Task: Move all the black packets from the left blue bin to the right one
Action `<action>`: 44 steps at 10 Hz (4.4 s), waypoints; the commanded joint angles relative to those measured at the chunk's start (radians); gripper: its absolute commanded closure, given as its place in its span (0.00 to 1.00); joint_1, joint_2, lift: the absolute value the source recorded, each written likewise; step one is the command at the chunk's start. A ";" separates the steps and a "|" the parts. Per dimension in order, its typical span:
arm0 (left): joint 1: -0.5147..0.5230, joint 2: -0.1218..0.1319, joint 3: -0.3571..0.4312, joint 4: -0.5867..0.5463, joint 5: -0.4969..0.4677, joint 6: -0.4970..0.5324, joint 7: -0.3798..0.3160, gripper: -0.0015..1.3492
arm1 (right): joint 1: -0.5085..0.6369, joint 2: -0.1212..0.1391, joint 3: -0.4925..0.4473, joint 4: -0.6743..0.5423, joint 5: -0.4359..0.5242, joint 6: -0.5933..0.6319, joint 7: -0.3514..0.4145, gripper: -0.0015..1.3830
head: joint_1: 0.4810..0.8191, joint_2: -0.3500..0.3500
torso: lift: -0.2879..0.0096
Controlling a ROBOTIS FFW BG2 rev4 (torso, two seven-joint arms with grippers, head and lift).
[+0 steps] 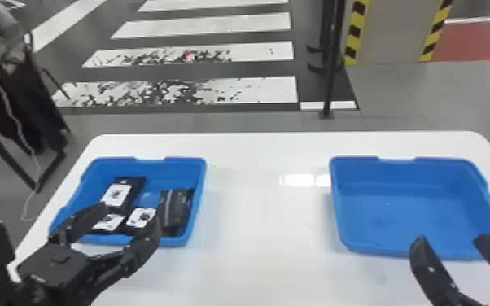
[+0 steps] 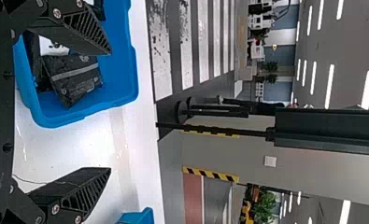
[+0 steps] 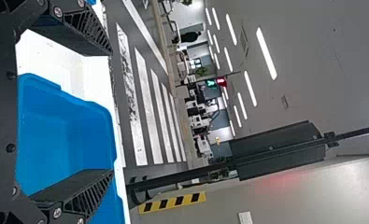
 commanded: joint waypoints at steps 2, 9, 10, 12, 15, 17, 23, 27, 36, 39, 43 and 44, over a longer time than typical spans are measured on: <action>0.001 0.000 0.003 0.000 0.000 -0.004 0.000 0.12 | 0.000 0.000 0.000 0.000 -0.001 0.000 0.000 0.10 | 0.63 0.69 | 0.45; -0.002 0.000 -0.001 0.000 -0.016 0.011 0.002 0.12 | 0.000 0.000 0.000 0.000 -0.007 0.000 0.000 0.10 | 0.63 0.69 | 0.45; -0.014 0.000 -0.001 0.007 -0.024 0.040 0.003 0.12 | 0.000 0.000 0.000 0.002 -0.007 0.000 0.002 0.10 | 0.63 0.69 | 0.45; -0.061 0.000 0.001 0.037 -0.054 0.092 0.005 0.12 | 0.000 0.000 0.000 0.002 -0.009 0.000 0.002 0.10 | 0.63 0.70 | 0.45; -0.156 0.004 0.039 0.096 -0.098 0.151 0.005 0.12 | 0.000 0.000 0.002 0.005 -0.011 0.000 0.002 0.10 | 0.63 0.76 | 0.45; -0.245 0.016 0.039 0.137 -0.144 0.237 0.006 0.12 | 0.000 0.000 0.002 0.007 -0.009 0.000 0.002 0.10 | 0.63 0.80 | 0.45; -0.520 0.076 -0.039 0.380 -0.190 0.450 0.017 0.12 | 0.000 0.000 0.004 0.010 -0.011 0.000 0.002 0.10 | 0.63 0.83 | 0.45; -0.691 0.148 -0.157 0.623 -0.110 0.536 -0.020 0.12 | 0.000 0.000 0.006 0.010 -0.013 0.000 0.002 0.10 | 0.63 0.78 | 0.45; -0.817 0.151 -0.202 0.817 -0.158 0.472 -0.041 0.80 | -0.005 0.002 0.008 0.015 -0.015 0.000 0.002 0.10 | 0.63 0.70 | 0.45; -0.770 0.148 -0.181 0.773 -0.160 0.350 -0.069 0.90 | -0.005 0.002 0.008 0.015 -0.017 0.000 0.002 0.10 | 0.63 0.70 | 0.45; -0.566 0.148 -0.097 0.425 -0.064 0.423 -0.133 0.90 | -0.010 0.002 0.008 0.007 -0.029 0.005 0.008 0.10 | 0.63 0.72 | 0.45; -0.522 0.148 -0.105 0.361 -0.006 0.433 -0.163 0.89 | -0.025 0.000 0.008 -0.002 -0.037 0.052 0.032 0.10 | 0.63 0.71 | 0.45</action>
